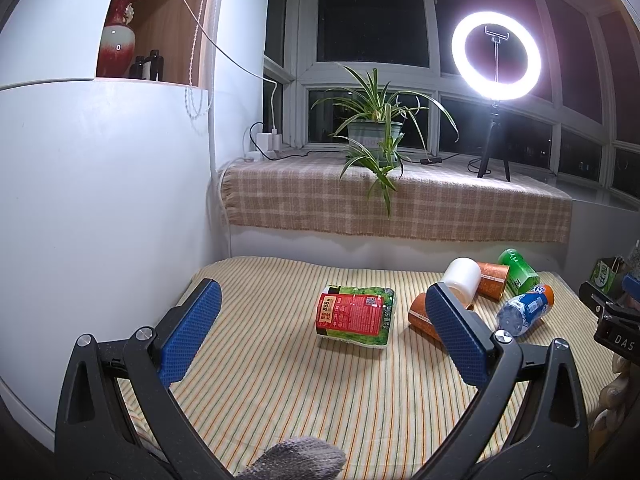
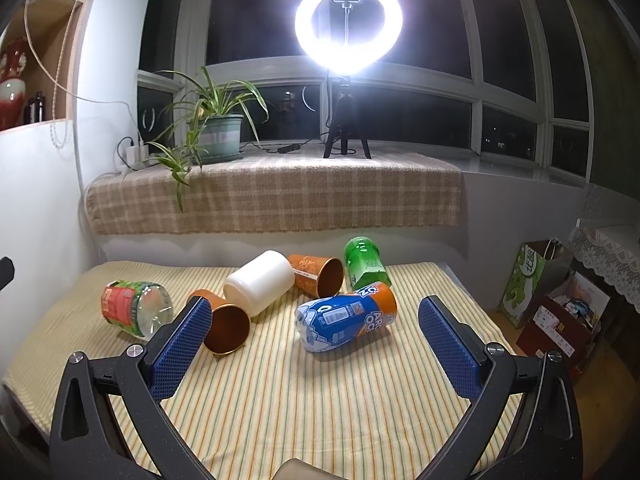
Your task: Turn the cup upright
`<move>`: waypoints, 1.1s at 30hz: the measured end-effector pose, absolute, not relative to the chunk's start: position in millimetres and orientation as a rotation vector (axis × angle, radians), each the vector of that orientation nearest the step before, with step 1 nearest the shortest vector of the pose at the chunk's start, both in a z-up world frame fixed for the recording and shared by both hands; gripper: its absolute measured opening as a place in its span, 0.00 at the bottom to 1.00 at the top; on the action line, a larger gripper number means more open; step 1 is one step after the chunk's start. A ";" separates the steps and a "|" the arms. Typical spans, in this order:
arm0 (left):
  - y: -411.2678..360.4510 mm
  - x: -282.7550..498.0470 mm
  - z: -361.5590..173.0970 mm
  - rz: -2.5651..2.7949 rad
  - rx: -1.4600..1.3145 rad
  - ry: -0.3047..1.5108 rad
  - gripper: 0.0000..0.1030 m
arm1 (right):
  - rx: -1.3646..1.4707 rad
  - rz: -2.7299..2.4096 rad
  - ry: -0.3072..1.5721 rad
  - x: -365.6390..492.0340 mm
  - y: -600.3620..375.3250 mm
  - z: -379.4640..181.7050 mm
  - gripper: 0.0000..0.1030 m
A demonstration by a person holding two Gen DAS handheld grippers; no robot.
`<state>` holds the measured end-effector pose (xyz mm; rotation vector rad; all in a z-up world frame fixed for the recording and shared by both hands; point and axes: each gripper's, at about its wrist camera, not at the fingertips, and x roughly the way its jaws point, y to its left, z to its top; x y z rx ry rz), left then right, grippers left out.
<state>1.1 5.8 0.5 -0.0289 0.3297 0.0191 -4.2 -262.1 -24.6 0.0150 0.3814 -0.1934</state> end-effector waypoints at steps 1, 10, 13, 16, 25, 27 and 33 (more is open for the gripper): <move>6.0 1.3 0.4 0.019 -0.029 0.329 1.00 | 0.016 -0.193 0.383 -3.7 -262.4 -24.5 1.00; 9.3 -1.3 -1.1 0.024 -0.033 0.334 1.00 | 0.016 -0.177 0.391 -3.5 -259.4 -26.8 1.00; 10.6 -1.1 -2.0 0.026 -0.031 0.338 1.00 | 0.020 -0.167 0.396 -2.6 -259.1 -27.8 1.00; 11.3 -1.1 -2.7 0.029 -0.030 0.339 1.00 | 0.024 -0.155 0.400 -1.1 -258.8 -28.6 1.00; 21.4 1.9 -8.0 0.057 -0.024 0.361 1.00 | 0.042 -0.046 0.413 11.2 -248.6 -31.2 1.00; 24.8 3.1 -9.4 0.066 -0.022 0.366 1.00 | 0.043 -0.009 0.423 16.6 -243.8 -33.4 1.00; 42.6 4.8 -20.4 0.094 -0.019 0.407 1.00 | -0.030 0.112 0.464 40.0 -220.6 -37.2 1.00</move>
